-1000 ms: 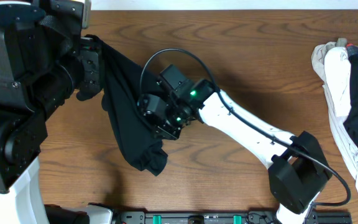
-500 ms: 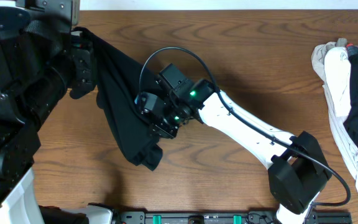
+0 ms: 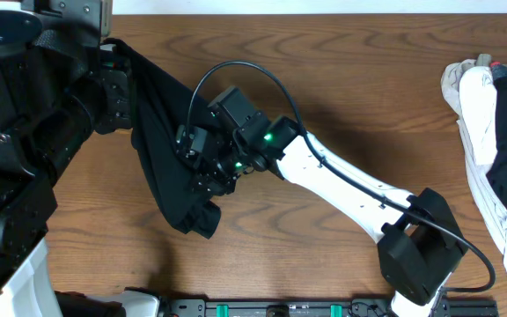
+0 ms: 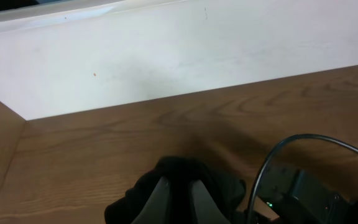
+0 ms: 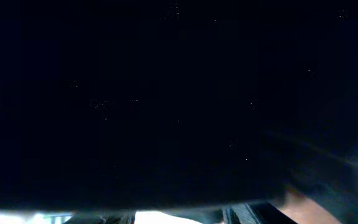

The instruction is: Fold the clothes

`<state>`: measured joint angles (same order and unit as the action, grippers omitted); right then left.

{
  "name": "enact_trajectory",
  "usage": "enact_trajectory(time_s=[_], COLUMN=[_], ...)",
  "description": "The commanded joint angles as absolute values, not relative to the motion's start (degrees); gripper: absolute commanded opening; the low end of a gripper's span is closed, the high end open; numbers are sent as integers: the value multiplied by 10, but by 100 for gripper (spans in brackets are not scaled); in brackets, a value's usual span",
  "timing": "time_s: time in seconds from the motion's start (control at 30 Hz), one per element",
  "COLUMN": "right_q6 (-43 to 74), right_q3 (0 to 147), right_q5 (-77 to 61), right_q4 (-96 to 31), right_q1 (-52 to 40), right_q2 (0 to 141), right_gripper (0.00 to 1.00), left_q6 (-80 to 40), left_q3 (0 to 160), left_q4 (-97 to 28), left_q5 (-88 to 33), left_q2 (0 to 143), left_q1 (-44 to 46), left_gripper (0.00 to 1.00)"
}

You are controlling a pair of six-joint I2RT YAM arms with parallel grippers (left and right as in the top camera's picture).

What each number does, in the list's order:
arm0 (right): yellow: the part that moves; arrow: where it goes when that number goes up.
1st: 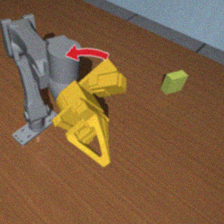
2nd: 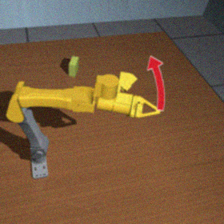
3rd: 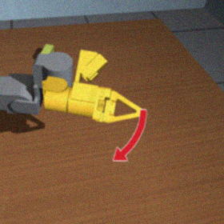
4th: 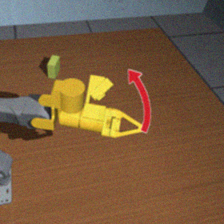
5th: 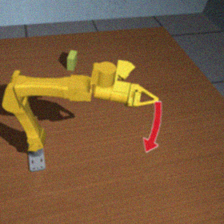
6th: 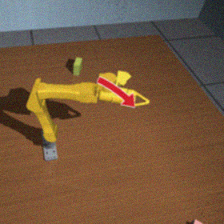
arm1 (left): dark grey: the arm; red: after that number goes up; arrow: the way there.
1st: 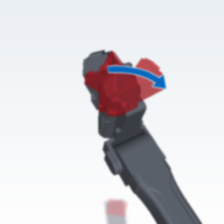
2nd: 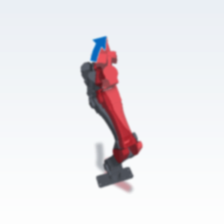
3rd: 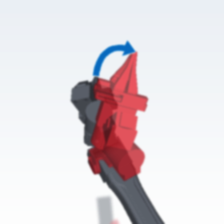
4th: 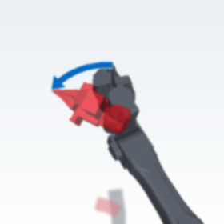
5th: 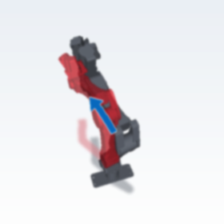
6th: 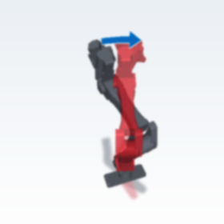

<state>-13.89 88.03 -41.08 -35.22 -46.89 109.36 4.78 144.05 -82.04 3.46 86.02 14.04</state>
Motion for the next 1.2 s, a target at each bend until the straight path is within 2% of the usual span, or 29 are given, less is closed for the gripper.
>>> enact_trajectory(time_s=[0.0,0.1,0.23,0.37,0.6,0.77,0.9,1.17], right_q6=[-144,-170,-179,-164,-47,77,87,68], right_q3=[878,878,878,878,878,886,893,893], right_q5=[-481,-517,-508,-429,-299,-37,134,149], right_q4=[-359,-375,-399,-423,-449,-481,-488,-482], right_q1=[-479,-484,-486,-477,-435,-394,-353,-264], right_q2=[1084,1084,1084,1083,1021,887,785,671], right_gripper=[38,33,18,1,1,1,1,1], left_q6=[55,55,55,55,55,55,53,41], left_q3=[1455,1455,1455,1455,1455,1455,1455,1455], left_q4=[-811,-810,-811,-810,-813,-824,-835,-901], left_q5=[46,46,46,46,46,46,37,-11], left_q2=[849,849,849,848,848,849,849,849], left_q1=[141,141,141,141,141,141,141,141], left_gripper=[6,6,6,6,6,6,6,6])
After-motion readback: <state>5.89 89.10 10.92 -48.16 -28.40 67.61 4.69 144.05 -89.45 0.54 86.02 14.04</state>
